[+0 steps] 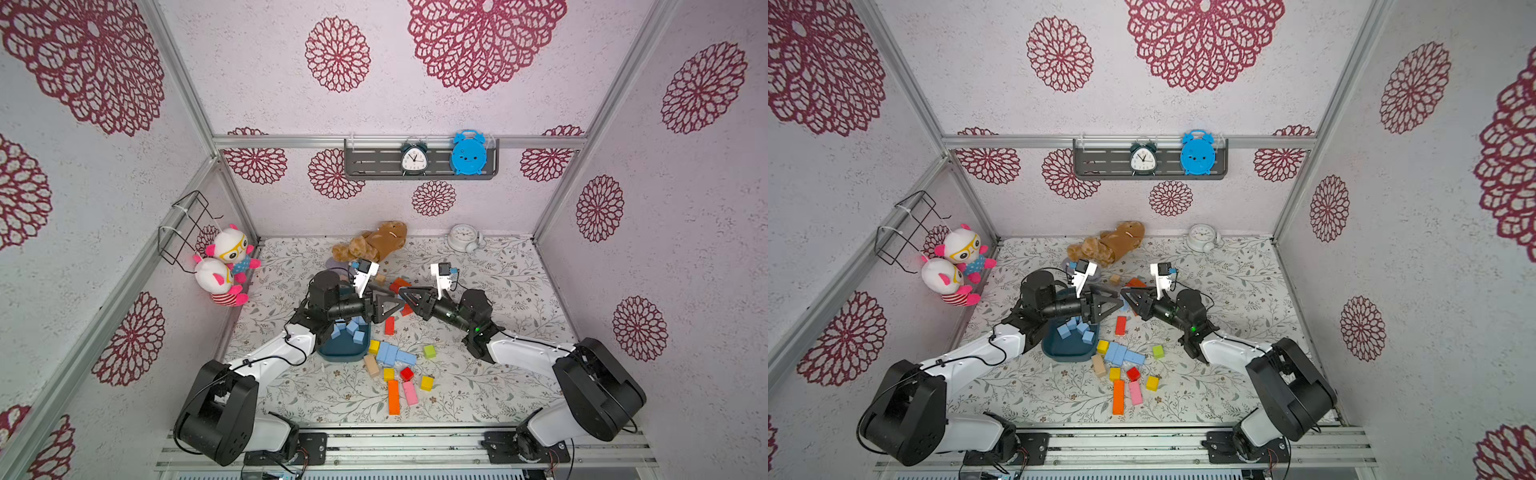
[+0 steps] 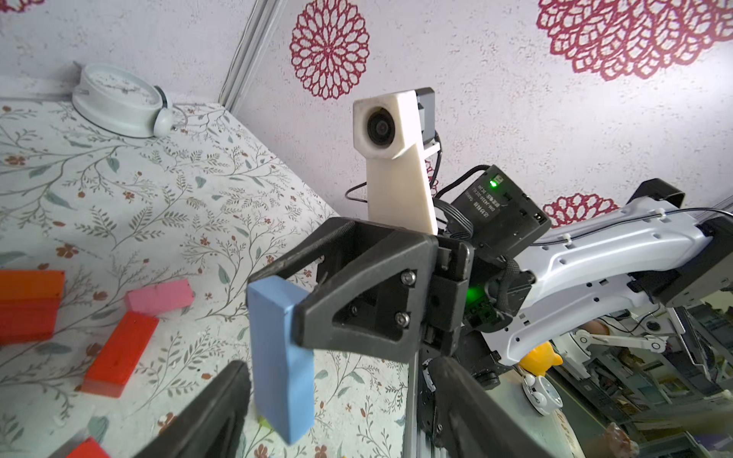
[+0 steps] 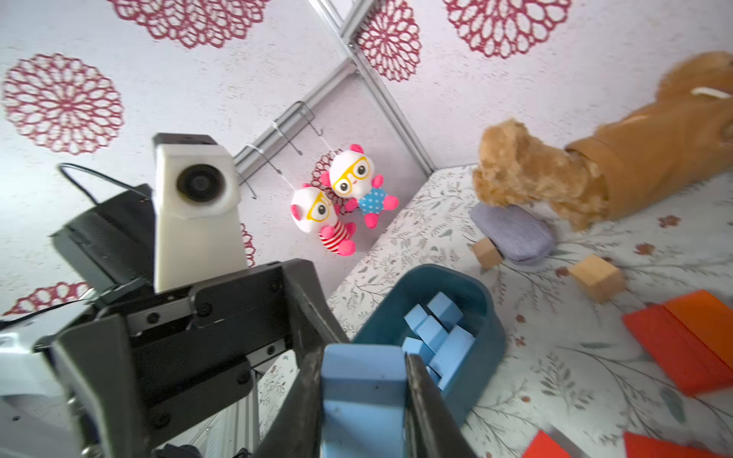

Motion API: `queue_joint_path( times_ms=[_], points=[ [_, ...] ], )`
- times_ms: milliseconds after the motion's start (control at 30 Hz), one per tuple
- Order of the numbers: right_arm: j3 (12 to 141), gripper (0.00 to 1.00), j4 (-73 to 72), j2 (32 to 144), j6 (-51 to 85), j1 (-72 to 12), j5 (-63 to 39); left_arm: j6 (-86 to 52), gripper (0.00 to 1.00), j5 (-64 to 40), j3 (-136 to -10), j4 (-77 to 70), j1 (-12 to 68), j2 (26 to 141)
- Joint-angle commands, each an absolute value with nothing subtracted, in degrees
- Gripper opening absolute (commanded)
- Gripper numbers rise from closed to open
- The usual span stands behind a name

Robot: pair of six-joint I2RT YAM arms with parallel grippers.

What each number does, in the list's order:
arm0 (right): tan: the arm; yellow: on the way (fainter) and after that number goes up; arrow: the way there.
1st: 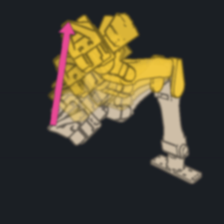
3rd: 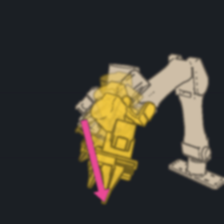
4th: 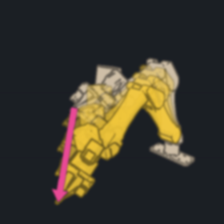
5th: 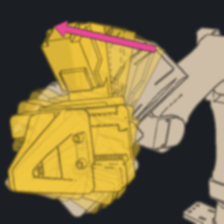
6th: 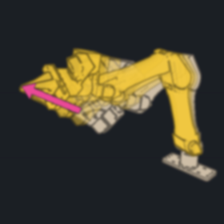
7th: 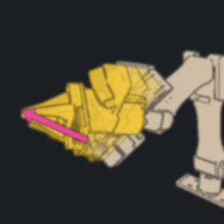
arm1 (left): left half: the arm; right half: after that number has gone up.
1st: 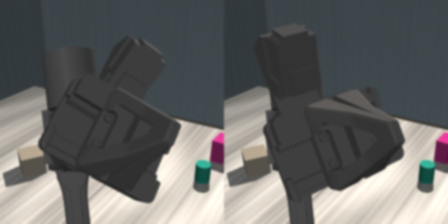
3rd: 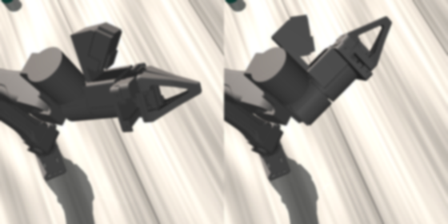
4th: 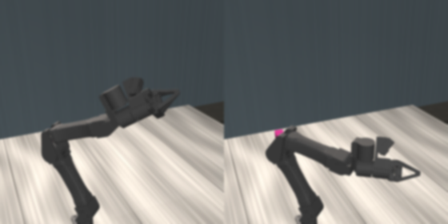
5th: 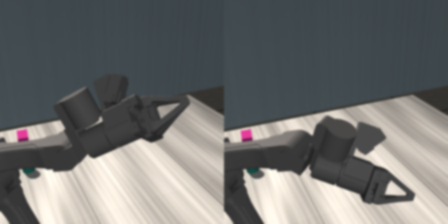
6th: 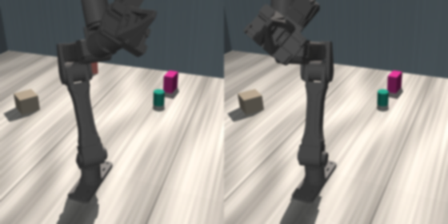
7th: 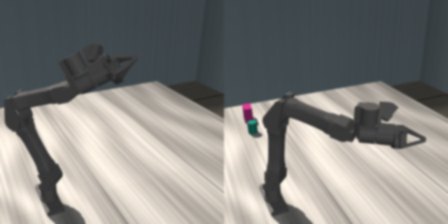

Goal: Pick out the blue building blocks
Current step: Place the building block in the storage box.

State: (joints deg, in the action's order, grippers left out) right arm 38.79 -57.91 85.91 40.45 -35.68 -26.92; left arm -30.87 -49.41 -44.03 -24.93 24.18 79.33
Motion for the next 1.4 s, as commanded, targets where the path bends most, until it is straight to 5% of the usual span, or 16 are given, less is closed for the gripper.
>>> queue_joint_path(
  times_ms=[0,600,1033,1367],
  points=[
    [40.43,0.16,-66.01,85.78,41.15,-35.77,-31.57,-30.23,0.78,-49.72,-42.29,-27.46,23.40,77.27],
    [39.81,0.18,-68.89,83.87,42.96,-36.34,-39.46,-35.27,0.77,-54.24,-38.94,-40.13,25.30,79.01],
    [41.09,0.21,-69.42,84.16,42.59,-36.30,-41.74,-33.92,0.40,-55.11,-39.29,-38.25,25.91,78.93],
    [39.47,0.31,-73.28,84.33,43.04,-36.30,-39.28,-32.03,0.27,-54.60,-39.46,-35.40,25.89,78.66]
  ],
)
